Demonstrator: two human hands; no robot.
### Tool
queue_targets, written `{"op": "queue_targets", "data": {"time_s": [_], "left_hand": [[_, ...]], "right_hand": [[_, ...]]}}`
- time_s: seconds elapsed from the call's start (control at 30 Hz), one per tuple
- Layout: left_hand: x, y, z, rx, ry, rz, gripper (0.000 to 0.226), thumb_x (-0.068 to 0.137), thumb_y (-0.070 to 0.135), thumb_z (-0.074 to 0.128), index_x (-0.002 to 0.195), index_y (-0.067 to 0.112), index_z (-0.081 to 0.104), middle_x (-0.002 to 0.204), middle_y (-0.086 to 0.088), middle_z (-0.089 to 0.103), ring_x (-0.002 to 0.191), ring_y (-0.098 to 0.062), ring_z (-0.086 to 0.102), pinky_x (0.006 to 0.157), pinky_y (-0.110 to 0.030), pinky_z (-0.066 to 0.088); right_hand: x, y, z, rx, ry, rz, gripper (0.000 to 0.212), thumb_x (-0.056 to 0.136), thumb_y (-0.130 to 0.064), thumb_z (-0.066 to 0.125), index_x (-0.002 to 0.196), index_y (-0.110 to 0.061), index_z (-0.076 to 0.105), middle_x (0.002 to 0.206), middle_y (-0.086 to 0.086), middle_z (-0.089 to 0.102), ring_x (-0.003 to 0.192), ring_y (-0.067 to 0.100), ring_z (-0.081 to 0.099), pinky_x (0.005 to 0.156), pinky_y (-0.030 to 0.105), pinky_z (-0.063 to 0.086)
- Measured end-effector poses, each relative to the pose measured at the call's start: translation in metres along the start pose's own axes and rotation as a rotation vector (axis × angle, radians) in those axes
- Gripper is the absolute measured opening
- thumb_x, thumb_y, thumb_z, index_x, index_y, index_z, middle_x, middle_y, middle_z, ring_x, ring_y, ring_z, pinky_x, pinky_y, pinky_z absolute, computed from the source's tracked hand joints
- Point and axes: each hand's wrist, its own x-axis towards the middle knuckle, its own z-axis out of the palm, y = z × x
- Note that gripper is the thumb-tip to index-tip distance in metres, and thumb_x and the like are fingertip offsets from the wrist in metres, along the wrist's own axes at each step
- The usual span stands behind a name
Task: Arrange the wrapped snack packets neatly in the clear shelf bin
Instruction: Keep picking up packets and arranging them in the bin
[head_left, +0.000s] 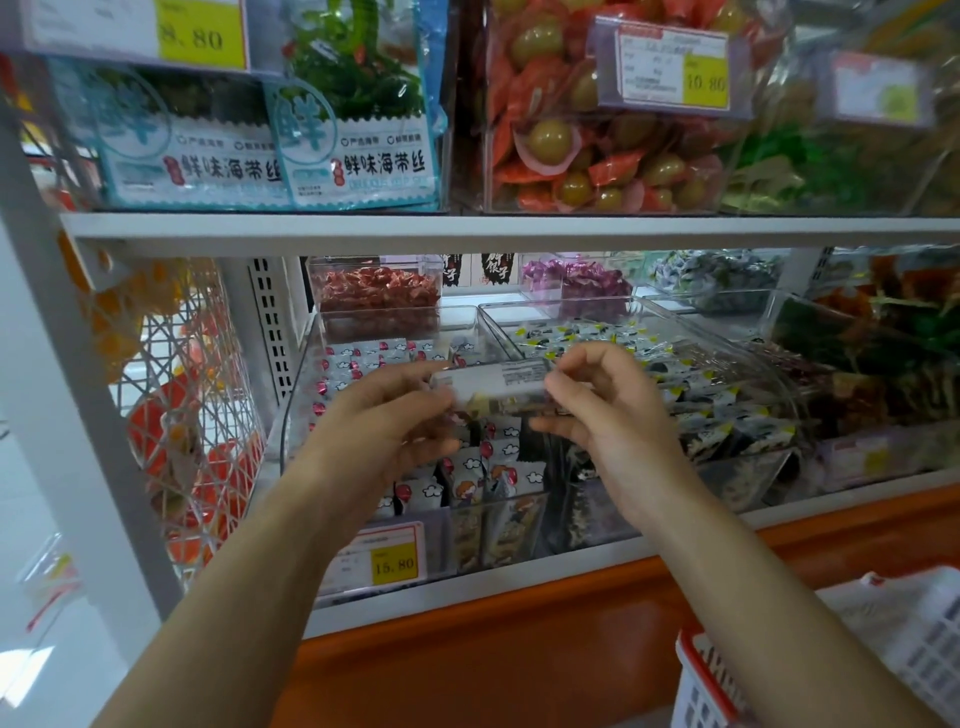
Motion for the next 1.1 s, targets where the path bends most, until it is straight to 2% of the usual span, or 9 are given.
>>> {"op": "queue_targets", "data": {"time_s": [0.13, 0.3, 0.4, 0.5, 0.6, 0.77, 0.83, 0.97, 1.1], "left_hand": [[-0.001, -0.002, 0.001, 0.087, 0.036, 0.043, 0.02, 0.084, 0.006, 0.06, 0.101, 0.014, 0.067, 0.108, -0.013, 0.063, 0.088, -0.019, 0.069, 0.073, -0.02, 0.055], [-0.002, 0.001, 0.0, 0.21, -0.008, 0.064, 0.028, 0.083, 0.005, 0.064, 0.101, 0.026, 0.069, 0.109, 0.0, 0.065, 0.092, -0.015, 0.069, 0.082, -0.024, 0.054], [-0.005, 0.001, 0.003, 0.36, -0.03, 0.082, 0.03, 0.08, 0.007, 0.068, 0.099, 0.03, 0.07, 0.094, 0.007, 0.069, 0.078, -0.005, 0.068, 0.069, -0.016, 0.052], [-0.004, -0.001, 0.007, 0.385, -0.033, 0.059, 0.023, 0.081, 0.008, 0.067, 0.097, 0.024, 0.069, 0.095, -0.002, 0.068, 0.074, -0.008, 0.068, 0.065, -0.016, 0.054], [-0.004, -0.001, 0.011, 0.288, -0.003, 0.044, 0.005, 0.082, 0.011, 0.066, 0.083, 0.014, 0.07, 0.093, -0.007, 0.067, 0.073, -0.012, 0.068, 0.064, -0.02, 0.055], [-0.002, -0.001, 0.009, 0.233, 0.092, 0.066, 0.021, 0.083, 0.014, 0.065, 0.072, -0.003, 0.066, 0.074, -0.002, 0.065, 0.063, -0.011, 0.066, 0.056, -0.023, 0.054], [-0.001, -0.002, 0.009, 0.214, 0.123, 0.062, 0.024, 0.084, 0.013, 0.064, 0.072, -0.007, 0.063, 0.067, 0.002, 0.065, 0.06, -0.01, 0.065, 0.055, -0.023, 0.054], [-0.003, -0.002, 0.009, 0.238, 0.108, 0.078, 0.02, 0.084, 0.018, 0.064, 0.075, 0.001, 0.068, 0.078, -0.001, 0.069, 0.065, -0.013, 0.068, 0.058, -0.026, 0.058], [-0.004, -0.007, 0.008, 0.484, 0.025, 0.151, 0.017, 0.082, 0.026, 0.066, 0.098, 0.025, 0.069, 0.086, 0.002, 0.071, 0.078, -0.01, 0.068, 0.064, -0.016, 0.055]], "right_hand": [[0.0, -0.001, 0.001, -0.083, -0.007, -0.028, 0.02, 0.088, -0.003, 0.058, 0.095, -0.022, 0.062, 0.101, 0.002, 0.059, 0.086, 0.011, 0.065, 0.066, 0.028, 0.058], [-0.004, -0.003, 0.002, -0.161, -0.036, -0.065, 0.012, 0.087, -0.013, 0.062, 0.086, -0.02, 0.072, 0.087, 0.004, 0.066, 0.078, 0.012, 0.064, 0.06, 0.023, 0.055], [-0.003, -0.003, 0.002, -0.251, 0.038, -0.1, 0.017, 0.087, -0.017, 0.062, 0.071, -0.013, 0.069, 0.071, 0.007, 0.063, 0.07, 0.018, 0.06, 0.064, 0.028, 0.052], [-0.003, -0.002, 0.002, -0.337, 0.057, -0.163, 0.026, 0.089, -0.018, 0.061, 0.063, -0.016, 0.063, 0.056, -0.01, 0.055, 0.057, 0.003, 0.052, 0.057, 0.019, 0.043], [-0.004, -0.002, 0.003, -0.352, 0.027, -0.195, 0.024, 0.089, -0.017, 0.062, 0.064, -0.015, 0.064, 0.053, -0.012, 0.055, 0.053, -0.001, 0.05, 0.053, 0.015, 0.042], [-0.004, -0.001, 0.005, -0.337, -0.016, -0.195, 0.021, 0.088, -0.019, 0.063, 0.069, -0.022, 0.069, 0.062, -0.007, 0.064, 0.061, 0.007, 0.06, 0.056, 0.024, 0.051], [-0.005, -0.001, 0.006, -0.323, -0.046, -0.198, 0.02, 0.088, -0.018, 0.062, 0.071, -0.023, 0.07, 0.061, -0.011, 0.064, 0.057, 0.001, 0.06, 0.051, 0.019, 0.049], [-0.004, 0.002, 0.007, -0.276, -0.017, -0.182, 0.019, 0.089, -0.017, 0.062, 0.072, -0.018, 0.071, 0.061, -0.008, 0.065, 0.055, 0.003, 0.061, 0.047, 0.018, 0.049], [-0.001, 0.004, 0.004, -0.202, 0.064, -0.098, 0.015, 0.089, -0.024, 0.06, 0.081, -0.02, 0.072, 0.07, -0.008, 0.069, 0.063, 0.006, 0.066, 0.054, 0.02, 0.054]]}}
